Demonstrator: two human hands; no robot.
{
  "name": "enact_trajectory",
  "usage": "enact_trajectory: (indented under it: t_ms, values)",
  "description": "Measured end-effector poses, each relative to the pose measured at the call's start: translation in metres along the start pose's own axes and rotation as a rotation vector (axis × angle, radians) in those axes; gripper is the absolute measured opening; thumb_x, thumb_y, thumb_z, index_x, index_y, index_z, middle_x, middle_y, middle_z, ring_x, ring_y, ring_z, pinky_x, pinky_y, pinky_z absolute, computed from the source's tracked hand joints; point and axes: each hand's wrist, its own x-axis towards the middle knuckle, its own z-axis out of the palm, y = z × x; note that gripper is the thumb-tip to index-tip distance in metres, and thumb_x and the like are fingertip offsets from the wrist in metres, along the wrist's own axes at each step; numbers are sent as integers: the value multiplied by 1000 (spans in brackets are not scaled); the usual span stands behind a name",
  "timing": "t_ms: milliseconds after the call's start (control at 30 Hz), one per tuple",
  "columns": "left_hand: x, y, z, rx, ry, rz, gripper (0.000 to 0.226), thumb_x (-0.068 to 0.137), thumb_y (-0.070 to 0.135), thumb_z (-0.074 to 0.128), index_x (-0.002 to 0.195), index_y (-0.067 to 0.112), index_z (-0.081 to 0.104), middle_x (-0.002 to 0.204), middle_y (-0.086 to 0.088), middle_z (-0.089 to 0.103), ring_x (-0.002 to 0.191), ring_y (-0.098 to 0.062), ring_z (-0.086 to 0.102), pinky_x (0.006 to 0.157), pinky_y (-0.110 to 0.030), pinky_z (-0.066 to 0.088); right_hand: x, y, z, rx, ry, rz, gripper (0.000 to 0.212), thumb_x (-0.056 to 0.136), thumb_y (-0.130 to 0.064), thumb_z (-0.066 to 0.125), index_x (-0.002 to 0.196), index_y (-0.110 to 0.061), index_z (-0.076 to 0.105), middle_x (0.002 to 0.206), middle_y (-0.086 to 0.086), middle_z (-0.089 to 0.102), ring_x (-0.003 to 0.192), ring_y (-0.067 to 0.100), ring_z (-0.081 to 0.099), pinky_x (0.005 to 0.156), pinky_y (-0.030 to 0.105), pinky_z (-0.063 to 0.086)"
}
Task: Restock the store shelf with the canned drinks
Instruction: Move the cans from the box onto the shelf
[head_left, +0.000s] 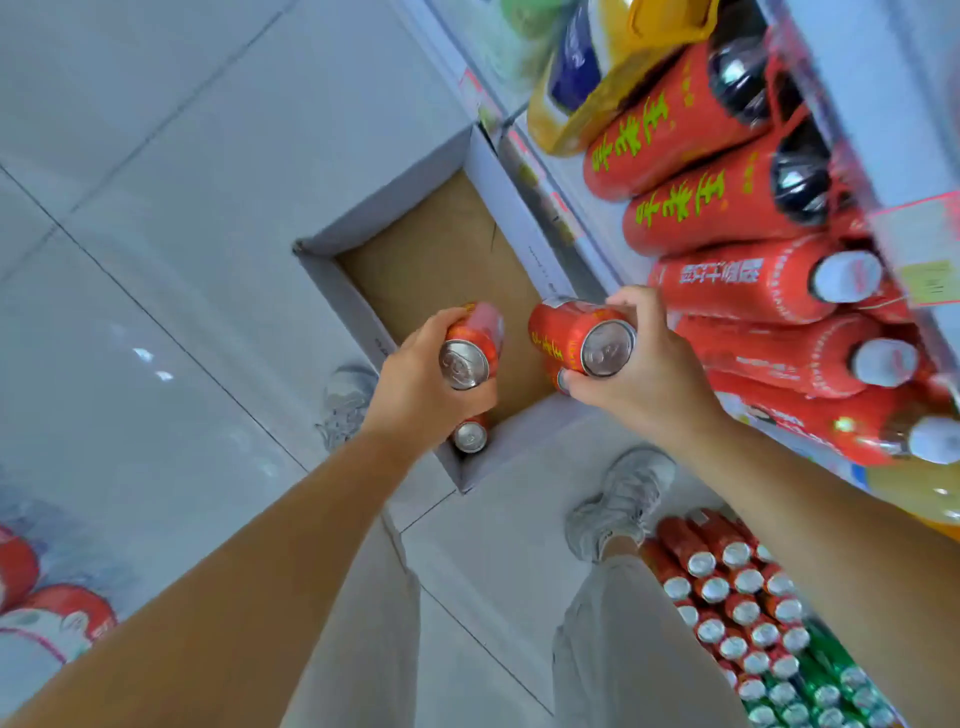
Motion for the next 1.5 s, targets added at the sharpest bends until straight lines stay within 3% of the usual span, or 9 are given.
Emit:
enact_trajectory:
  t_ms: [133, 267, 367, 533, 633, 833, 1033, 1167, 1500]
  values:
    - [-41, 99, -98, 38, 25, 130, 73, 66, 29, 83, 131, 32, 49, 104, 21, 54, 86, 7, 48, 73, -3, 34, -48, -91, -92, 85, 181, -57, 73, 58, -34, 83, 118, -23, 42, 101, -5, 60, 88, 19, 61, 74, 33, 46]
    - [-104, 197, -191, 115, 32, 270, 77, 59, 44, 78, 128, 32, 45, 105, 13, 65, 98, -18, 65, 80, -28, 47, -119, -179, -180, 164, 316, -42, 74, 58, -31, 87, 116, -32, 42, 95, -10, 61, 84, 16, 62, 73, 27, 46]
    - [-158, 262, -248, 233, 58, 400, 72, 63, 43, 80, 126, 32, 47, 102, 16, 63, 103, -21, 65, 76, -23, 41, -177, -228, -234, 264, 391, -86, 72, 53, -38, 82, 114, -41, 43, 96, -8, 68, 81, 25, 69, 68, 38, 55]
    - [-243, 359, -301, 353, 183, 684, 71, 54, 74, 56, 116, 42, 44, 91, 17, 66, 92, -15, 65, 69, -20, 39, -270, -282, -310, 364, 595, -257, 63, 61, -18, 84, 105, -47, 50, 92, -40, 61, 82, -16, 59, 69, 2, 41]
    - [-284, 412, -312, 375, 255, 858, 69, 51, 82, 42, 105, 39, 50, 75, 16, 62, 86, -12, 62, 57, -11, 34, -315, -299, -352, 417, 737, -319, 62, 59, -28, 77, 111, -47, 49, 99, -43, 57, 90, -16, 58, 77, 3, 42]
    - [-350, 505, -306, 448, 358, 1141, 73, 55, 86, 39, 102, 34, 57, 75, 10, 68, 76, -20, 68, 56, -24, 39, -388, -298, -424, 507, 1048, -377, 60, 48, -51, 71, 102, -46, 44, 98, -38, 58, 84, -7, 62, 73, 17, 49]
    - [-391, 576, -276, 382, 353, 1286, 60, 55, 84, 37, 96, 40, 46, 63, 14, 57, 64, -18, 55, 53, -24, 36, -447, -268, -488, 482, 1285, -407, 55, 57, -45, 73, 106, -46, 49, 101, -31, 61, 90, -4, 61, 76, 10, 47]
    - [-402, 605, -257, 275, 286, 1323, 57, 60, 80, 43, 93, 35, 53, 68, 15, 62, 65, -5, 58, 54, -24, 39, -461, -237, -531, 438, 1413, -320, 56, 63, -40, 74, 113, -47, 48, 103, -31, 60, 97, -1, 60, 87, 22, 47]
    - [-399, 644, -222, 277, 191, 1325, 54, 60, 79, 46, 89, 36, 59, 78, 21, 64, 76, 7, 57, 61, -23, 41, -419, -167, -624, 489, 1207, -128, 52, 76, -24, 77, 116, -27, 43, 105, -3, 62, 93, 11, 59, 73, 21, 40]
